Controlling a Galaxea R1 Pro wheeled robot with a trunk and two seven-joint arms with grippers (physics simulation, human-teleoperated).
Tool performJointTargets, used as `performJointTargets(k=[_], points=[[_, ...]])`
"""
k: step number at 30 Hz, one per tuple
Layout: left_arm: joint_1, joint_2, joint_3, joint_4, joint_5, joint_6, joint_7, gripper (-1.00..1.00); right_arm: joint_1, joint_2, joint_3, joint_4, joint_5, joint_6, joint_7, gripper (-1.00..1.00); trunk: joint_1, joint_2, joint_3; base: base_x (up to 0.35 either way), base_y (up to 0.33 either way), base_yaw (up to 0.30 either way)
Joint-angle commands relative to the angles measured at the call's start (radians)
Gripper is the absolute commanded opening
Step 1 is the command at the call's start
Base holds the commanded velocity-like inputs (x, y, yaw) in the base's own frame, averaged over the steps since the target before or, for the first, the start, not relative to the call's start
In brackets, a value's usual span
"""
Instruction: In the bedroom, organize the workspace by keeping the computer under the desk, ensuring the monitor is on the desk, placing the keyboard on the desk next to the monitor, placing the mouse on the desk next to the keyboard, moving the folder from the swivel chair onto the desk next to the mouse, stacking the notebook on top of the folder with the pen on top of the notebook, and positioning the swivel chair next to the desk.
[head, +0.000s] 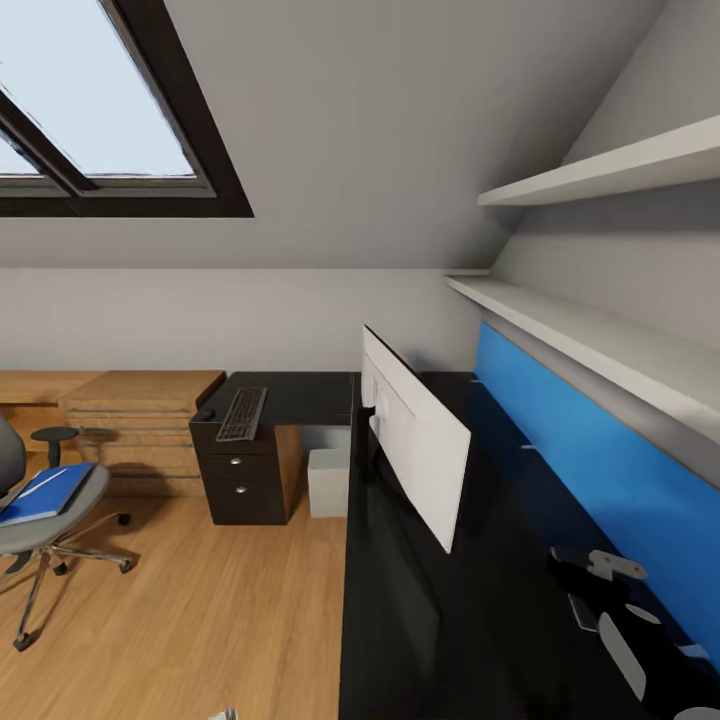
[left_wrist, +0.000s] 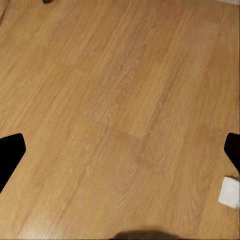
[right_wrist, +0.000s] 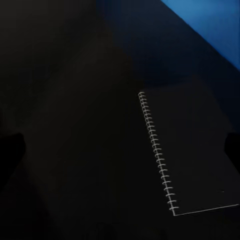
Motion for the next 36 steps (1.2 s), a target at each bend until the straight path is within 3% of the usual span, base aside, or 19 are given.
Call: performJointTargets(k=[1, 3, 5, 6, 7, 8, 11, 16, 25, 29, 36], points=[[0.000, 0.012, 0.010, -0.137, 0.014, 0.030, 0.009, 1.00, 0.000, -0.011, -0.001, -0.004, -0.049, 0.018, 0.014, 1.00, 0.001, -0.001, 0.000, 0.315, -0.082, 0.000], [0.000, 0.020, 0.033, -0.205, 0.015, 0.084, 0.009, 1.00, 0.000, -0.015, -0.001, -0.005, -0.064, 0.030, 0.016, 1.00, 0.001, -0.001, 0.000, 0.303, -0.095, 0.000], [0.000, 0.027, 0.073, -0.317, 0.015, 0.207, 0.010, 1.00, 0.000, -0.020, -0.002, -0.008, -0.080, 0.052, 0.019, 1.00, 0.001, -0.001, 0.000, 0.264, -0.111, 0.000], [0.000, 0.029, 0.100, -0.398, 0.016, 0.306, 0.010, 1.00, 0.000, -0.022, -0.004, -0.009, -0.089, 0.062, 0.019, 1.00, 0.001, -0.001, 0.000, 0.240, -0.118, 0.000], [0.000, 0.030, 0.113, -0.439, 0.016, 0.356, 0.010, 1.00, 0.000, -0.022, -0.006, -0.009, -0.094, 0.066, 0.019, 1.00, 0.001, -0.001, 0.000, 0.235, -0.120, 0.000], [0.000, 0.030, 0.154, -0.589, 0.016, 0.525, 0.012, 1.00, 0.000, -0.023, -0.029, -0.011, -0.113, 0.075, 0.019, 1.00, 0.001, -0.001, 0.000, 0.231, -0.132, 0.000], [0.000, 0.021, 0.187, -0.724, 0.017, 0.630, 0.014, 1.00, 0.000, -0.023, -0.063, -0.011, -0.126, 0.084, 0.018, 1.00, 0.001, -0.001, 0.000, 0.202, -0.127, 0.000], [0.000, 0.012, 0.198, -0.756, 0.016, 0.656, 0.016, 1.00, 0.000, -0.023, -0.077, -0.012, -0.128, 0.101, 0.018, 1.00, 0.001, -0.001, 0.000, 0.057, -0.038, 0.000], [0.000, 0.016, 0.231, -0.758, 0.015, 0.655, 0.010, 1.00, 0.000, -0.024, -0.079, -0.012, -0.129, 0.106, 0.017, 1.00, 0.001, -0.001, 0.000, 0.006, -0.004, 0.000], [0.000, 0.015, 0.246, -0.803, 0.017, 0.657, 0.010, 1.00, 0.000, -0.024, -0.079, -0.012, -0.129, 0.126, 0.017, 1.00, 0.001, -0.001, 0.000, 0.000, 0.000, 0.000], [0.000, 0.013, 0.249, -0.816, 0.018, 0.659, 0.010, 1.00, 0.000, -0.024, -0.080, -0.025, -0.129, 0.137, 0.017, 1.00, 0.028, -0.050, -0.022, 0.000, 0.000, 0.000]])
